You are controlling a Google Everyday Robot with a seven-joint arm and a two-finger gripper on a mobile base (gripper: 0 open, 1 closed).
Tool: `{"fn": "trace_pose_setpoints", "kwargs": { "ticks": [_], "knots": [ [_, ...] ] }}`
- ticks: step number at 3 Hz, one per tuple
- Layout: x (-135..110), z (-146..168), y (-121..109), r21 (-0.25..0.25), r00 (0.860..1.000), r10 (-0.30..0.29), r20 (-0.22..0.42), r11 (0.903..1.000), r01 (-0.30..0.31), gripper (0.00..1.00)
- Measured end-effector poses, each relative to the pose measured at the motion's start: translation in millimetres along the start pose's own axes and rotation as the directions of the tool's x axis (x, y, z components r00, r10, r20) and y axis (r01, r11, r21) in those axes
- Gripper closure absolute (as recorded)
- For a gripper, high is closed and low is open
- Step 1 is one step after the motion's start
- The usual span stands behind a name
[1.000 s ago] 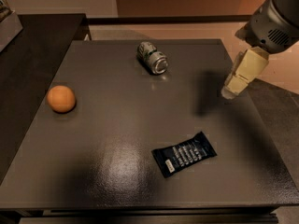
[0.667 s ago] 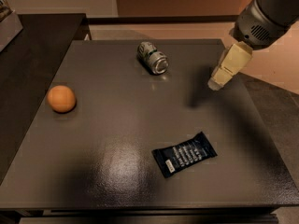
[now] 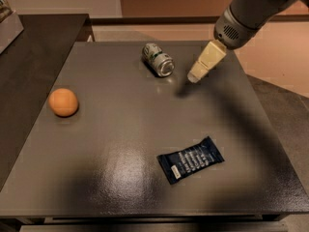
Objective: Pick 7up can
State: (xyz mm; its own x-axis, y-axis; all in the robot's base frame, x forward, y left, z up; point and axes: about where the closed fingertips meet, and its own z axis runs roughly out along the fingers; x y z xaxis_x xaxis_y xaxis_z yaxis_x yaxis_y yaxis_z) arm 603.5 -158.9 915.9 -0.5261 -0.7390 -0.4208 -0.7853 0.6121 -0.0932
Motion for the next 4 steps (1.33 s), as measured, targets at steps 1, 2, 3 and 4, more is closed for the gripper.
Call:
{"fn": "trace_pose_setpoints", "kwargs": {
  "ticks": [1,2,3,4],
  "knots": [
    [-19,21,-10,0.019,0.996,0.087,-0.023,0.9961,-0.086,0.00],
    [-39,37,-17,0.035,0.985,0.165,-0.053,0.9860,-0.163,0.00],
    [-59,52,-20,0.029,0.971,0.223,-0.081,0.9748,-0.221,0.00],
    [-82,65,-15,0.006,0.961,0.259,-0.100,0.9658,-0.259,0.00]
  ]
}}
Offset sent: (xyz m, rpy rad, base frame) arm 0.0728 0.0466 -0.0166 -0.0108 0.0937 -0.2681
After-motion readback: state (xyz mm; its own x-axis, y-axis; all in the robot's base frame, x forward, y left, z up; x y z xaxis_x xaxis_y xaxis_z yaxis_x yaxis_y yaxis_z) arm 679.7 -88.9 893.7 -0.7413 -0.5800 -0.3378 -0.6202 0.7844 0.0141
